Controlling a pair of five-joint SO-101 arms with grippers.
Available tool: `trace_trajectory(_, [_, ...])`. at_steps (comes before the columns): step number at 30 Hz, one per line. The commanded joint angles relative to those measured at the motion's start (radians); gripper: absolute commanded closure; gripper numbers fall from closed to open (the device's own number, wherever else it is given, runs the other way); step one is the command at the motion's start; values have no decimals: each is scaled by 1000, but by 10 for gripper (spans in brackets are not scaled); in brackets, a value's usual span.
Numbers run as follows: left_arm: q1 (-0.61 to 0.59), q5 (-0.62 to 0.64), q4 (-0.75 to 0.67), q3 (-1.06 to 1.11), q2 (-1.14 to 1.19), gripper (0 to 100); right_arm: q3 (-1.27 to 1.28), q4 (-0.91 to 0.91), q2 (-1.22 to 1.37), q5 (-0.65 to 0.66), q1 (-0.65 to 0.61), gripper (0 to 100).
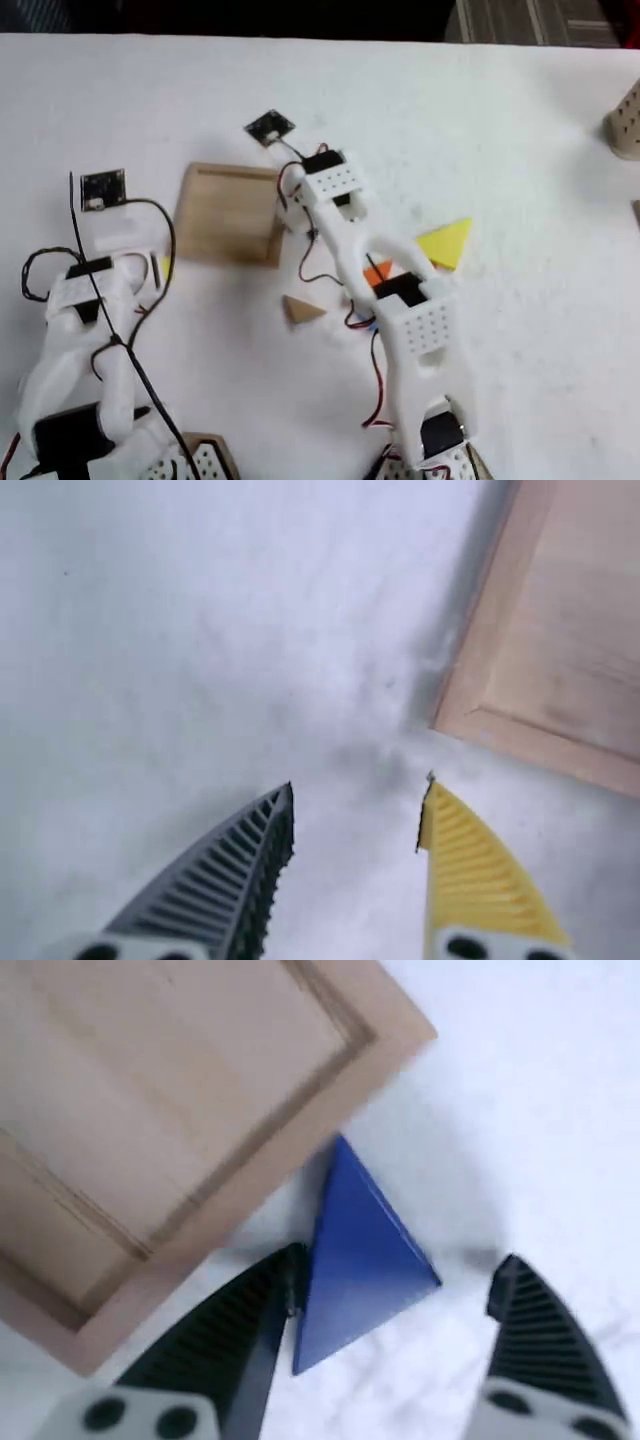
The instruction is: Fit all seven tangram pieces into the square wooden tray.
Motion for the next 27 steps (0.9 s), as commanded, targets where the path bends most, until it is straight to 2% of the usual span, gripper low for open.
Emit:
trace_trajectory(1, [-5,0,-20,-14,-45,770,-31,27,-47,-20,30,702])
trace_trajectory(14, [-7,0,-18,-12,-45,770,-38,-4,15,-18,8,768])
trace_trajectory(20, [-8,0,-18,-12,-45,770,-37,-4,15,74,2,818])
trace_trajectory(27, [-8,0,-18,-12,-45,770,-37,-4,13,74,5,843])
